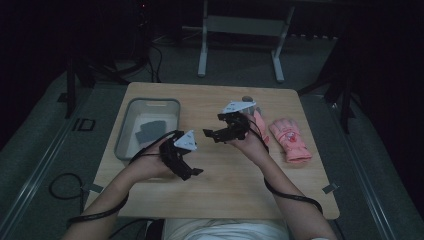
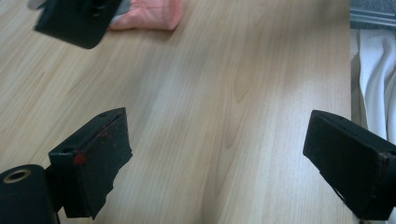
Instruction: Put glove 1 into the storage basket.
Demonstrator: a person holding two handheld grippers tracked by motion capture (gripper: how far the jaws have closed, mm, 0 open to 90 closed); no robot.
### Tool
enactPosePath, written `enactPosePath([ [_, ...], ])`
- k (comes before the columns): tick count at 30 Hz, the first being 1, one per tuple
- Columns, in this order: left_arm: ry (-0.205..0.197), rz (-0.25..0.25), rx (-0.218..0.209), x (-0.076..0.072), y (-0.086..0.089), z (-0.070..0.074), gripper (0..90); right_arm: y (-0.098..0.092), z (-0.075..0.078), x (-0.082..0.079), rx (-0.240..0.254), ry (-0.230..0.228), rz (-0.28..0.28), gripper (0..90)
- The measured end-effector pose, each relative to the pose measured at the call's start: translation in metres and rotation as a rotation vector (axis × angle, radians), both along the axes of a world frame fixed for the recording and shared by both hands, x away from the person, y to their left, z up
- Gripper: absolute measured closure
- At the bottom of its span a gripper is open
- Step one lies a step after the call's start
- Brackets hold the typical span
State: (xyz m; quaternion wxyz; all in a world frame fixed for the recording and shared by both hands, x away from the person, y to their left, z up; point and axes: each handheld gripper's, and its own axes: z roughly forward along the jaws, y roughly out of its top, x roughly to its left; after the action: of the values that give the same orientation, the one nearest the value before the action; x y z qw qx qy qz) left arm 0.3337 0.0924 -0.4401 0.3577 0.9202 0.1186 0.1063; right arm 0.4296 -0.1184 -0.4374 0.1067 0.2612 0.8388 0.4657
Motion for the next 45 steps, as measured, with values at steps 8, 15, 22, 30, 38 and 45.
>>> enactPosePath([
  [8, -0.048, -0.005, 0.015, -0.018, -0.019, -0.020, 7.1, -0.036, -0.010, 0.000, -0.023, -0.039, -0.052, 26.9],
  [15, -0.030, -0.028, 0.041, -0.027, -0.030, -0.044, 7.1, -0.075, -0.018, 0.014, -0.031, -0.010, -0.127, 52.3],
  [22, 0.007, -0.037, 0.100, -0.029, -0.035, -0.070, 7.1, -0.101, -0.026, 0.029, -0.086, -0.027, -0.184, 59.7],
  [30, 0.040, -0.050, 0.050, -0.028, -0.036, -0.091, 7.1, -0.114, -0.032, 0.049, -0.090, -0.030, -0.240, 64.1],
  [38, 0.035, 0.000, 0.037, -0.029, -0.031, -0.102, 7.2, -0.119, -0.055, 0.068, -0.109, 0.017, -0.281, 67.1],
  [45, 0.049, 0.039, -0.005, -0.031, -0.027, -0.106, 7.2, -0.116, -0.075, 0.090, -0.187, 0.056, -0.279, 57.4],
])
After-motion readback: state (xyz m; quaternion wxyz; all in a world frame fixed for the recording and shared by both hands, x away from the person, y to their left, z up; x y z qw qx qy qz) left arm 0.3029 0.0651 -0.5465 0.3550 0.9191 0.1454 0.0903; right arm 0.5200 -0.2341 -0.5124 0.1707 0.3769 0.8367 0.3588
